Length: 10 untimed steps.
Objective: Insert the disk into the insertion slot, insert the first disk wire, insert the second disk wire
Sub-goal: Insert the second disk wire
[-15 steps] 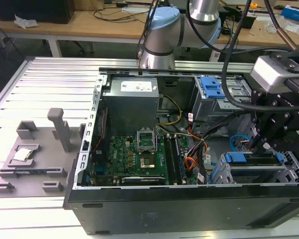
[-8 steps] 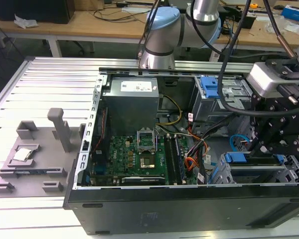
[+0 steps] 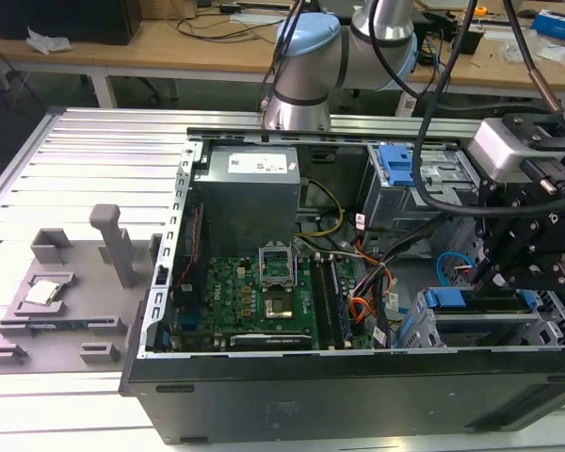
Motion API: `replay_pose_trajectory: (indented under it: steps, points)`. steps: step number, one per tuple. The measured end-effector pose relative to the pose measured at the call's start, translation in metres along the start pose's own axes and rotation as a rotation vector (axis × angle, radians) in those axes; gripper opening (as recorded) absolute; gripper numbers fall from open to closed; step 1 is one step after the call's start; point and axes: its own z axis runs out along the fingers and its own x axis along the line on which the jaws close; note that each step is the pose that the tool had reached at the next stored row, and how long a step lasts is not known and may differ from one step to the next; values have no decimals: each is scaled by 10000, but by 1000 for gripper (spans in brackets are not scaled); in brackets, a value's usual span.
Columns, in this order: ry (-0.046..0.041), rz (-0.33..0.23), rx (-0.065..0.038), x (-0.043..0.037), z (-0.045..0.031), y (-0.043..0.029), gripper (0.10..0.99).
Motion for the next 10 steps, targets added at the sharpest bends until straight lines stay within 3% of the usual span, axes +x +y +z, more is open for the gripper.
replay_pose_trajectory:
  steps: [10]
  points:
    - [-1, 27, -1, 3, 37, -20, 161]
